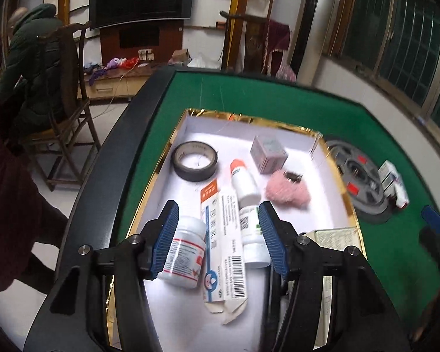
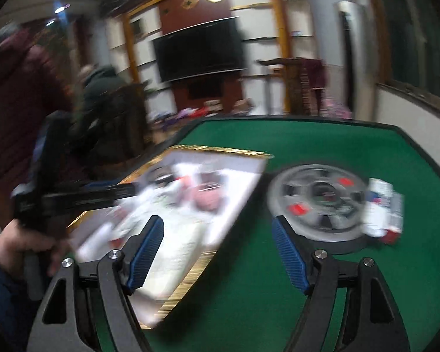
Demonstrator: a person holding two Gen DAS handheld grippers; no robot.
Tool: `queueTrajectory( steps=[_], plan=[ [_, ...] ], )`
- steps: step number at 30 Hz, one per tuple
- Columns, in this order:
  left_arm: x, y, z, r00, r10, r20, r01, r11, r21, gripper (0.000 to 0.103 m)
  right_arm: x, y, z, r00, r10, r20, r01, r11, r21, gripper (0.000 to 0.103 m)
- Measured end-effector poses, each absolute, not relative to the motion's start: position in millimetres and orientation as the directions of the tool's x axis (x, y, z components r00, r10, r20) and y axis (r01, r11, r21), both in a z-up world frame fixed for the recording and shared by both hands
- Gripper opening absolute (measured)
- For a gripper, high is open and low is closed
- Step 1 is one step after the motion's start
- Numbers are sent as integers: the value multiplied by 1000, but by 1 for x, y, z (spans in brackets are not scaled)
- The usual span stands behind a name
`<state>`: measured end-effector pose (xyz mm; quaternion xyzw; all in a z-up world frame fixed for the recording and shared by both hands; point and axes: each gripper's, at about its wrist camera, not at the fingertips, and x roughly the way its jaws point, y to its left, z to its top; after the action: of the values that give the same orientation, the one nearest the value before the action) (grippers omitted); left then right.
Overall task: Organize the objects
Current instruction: 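Lower the bottle and the cream box into the tray and open both tools, then move both tools back to the last boxes on the felt, then grasp the grey box with the right tool while the left tool grasps the white-blue box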
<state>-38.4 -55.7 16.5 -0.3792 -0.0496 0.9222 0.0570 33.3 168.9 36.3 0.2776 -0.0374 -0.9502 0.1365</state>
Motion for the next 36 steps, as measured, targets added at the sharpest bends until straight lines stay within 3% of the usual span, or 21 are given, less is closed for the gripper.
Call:
queueTrajectory(
  steps=[7, 8, 9, 11, 14, 23, 28, 29, 30, 36],
  plan=[
    [-31, -36, 22, -722, 161, -673, -109, -987, -118, 57, 5, 296, 33, -829, 20, -560, -141, -975, 174, 76],
    [-30, -31, 22, -723, 166, -671, -121, -986, -114, 57, 0, 317, 29, -806, 64, -589, -206, -962, 177, 72],
    [-28, -27, 23, -725, 169, -667, -130, -986, -108, 57, -3, 333, 25, -791, 73, -607, -242, -949, 201, 60],
    [-26, -21, 23, -723, 173, -669, -146, -985, -97, 57, -11, 356, 16, -761, 69, -644, -283, -930, 235, 57],
    [-24, -13, 20, -714, 176, -678, -164, -983, -83, 57, -26, 370, 0, -713, 50, -699, -302, -922, 242, 57],
    [-19, 5, 16, -699, 191, -690, -209, -976, -58, 57, -66, 368, -14, -660, 30, -751, -285, -934, 213, 55],
    [-20, 13, 16, -679, 215, -702, -232, -970, -73, 57, -86, 357, -29, -611, 69, -788, -264, -957, 121, 46],
    [-20, 15, 18, -671, 228, -705, -239, -967, -84, 57, -85, 358, -29, -621, 72, -780, -255, -960, 114, 40],
    [-20, 18, 21, -658, 252, -709, -252, -962, -108, 57, -83, 360, -30, -626, 68, -777, -247, -962, 115, 26],
    [-23, 62, 53, -582, 393, -712, -349, -911, -218, 57, -51, 379, -16, -687, 4, -727, -199, -963, 183, 26]
  ],
)
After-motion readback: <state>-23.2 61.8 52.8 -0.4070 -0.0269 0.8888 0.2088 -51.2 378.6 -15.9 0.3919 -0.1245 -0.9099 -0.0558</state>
